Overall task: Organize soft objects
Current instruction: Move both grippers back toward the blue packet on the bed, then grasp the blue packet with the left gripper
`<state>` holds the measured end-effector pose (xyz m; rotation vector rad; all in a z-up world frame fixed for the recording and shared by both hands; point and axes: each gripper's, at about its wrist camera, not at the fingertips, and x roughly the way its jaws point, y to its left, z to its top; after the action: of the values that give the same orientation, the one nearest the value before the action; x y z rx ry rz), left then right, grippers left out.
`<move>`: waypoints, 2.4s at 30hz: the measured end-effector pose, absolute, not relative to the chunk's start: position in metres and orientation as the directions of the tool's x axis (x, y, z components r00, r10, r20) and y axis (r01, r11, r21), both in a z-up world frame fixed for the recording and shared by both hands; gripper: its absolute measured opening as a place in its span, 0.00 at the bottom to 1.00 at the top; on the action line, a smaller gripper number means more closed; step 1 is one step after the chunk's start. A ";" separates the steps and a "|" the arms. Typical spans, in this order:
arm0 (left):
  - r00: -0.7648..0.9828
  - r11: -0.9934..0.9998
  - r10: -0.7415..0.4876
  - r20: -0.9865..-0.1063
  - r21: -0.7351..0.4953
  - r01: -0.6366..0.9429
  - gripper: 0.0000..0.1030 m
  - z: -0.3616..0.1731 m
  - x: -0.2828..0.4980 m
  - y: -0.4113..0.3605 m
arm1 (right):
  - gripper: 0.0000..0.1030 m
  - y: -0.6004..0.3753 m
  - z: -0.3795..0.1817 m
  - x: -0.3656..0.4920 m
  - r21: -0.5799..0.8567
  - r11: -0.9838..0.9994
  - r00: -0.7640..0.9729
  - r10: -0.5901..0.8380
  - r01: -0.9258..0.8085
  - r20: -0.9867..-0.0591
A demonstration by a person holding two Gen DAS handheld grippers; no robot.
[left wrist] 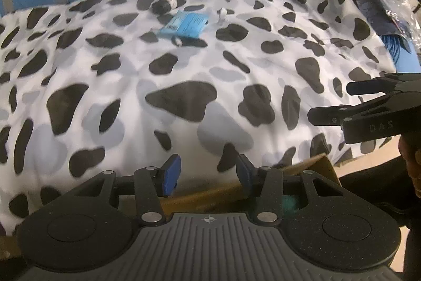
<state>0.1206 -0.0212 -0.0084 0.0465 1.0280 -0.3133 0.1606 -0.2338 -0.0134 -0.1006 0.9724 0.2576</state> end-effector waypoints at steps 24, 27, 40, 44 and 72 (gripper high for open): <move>0.624 0.949 -0.227 -0.748 -0.026 0.315 0.67 -0.012 0.208 -0.023 | 1.00 -0.247 -0.017 0.226 0.029 0.981 0.571 0.134 -0.191 -0.810; 0.629 0.949 -0.212 -0.748 -0.003 0.316 0.70 -0.016 0.219 -0.023 | 1.00 -0.248 -0.017 0.232 0.030 0.983 0.570 0.130 -0.182 -0.811; 0.636 0.934 -0.247 -0.731 -0.003 0.358 0.73 -0.031 0.274 -0.029 | 1.00 -0.253 -0.020 0.256 0.015 0.985 0.565 0.111 -0.172 -0.817; 0.652 0.933 -0.255 -0.714 -0.005 0.360 0.77 -0.036 0.294 -0.036 | 1.00 -0.257 -0.022 0.261 0.021 0.986 0.556 0.111 -0.166 -0.824; 0.633 0.898 -0.257 -0.731 0.061 0.435 0.78 -0.108 0.392 -0.070 | 1.00 -0.257 -0.013 0.257 0.118 0.970 0.500 0.212 -0.212 -0.840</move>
<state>0.3922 -0.0702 -0.1079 0.2415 0.7929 -0.3999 0.2571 -0.2567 -0.0132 -0.0004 1.0150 0.2567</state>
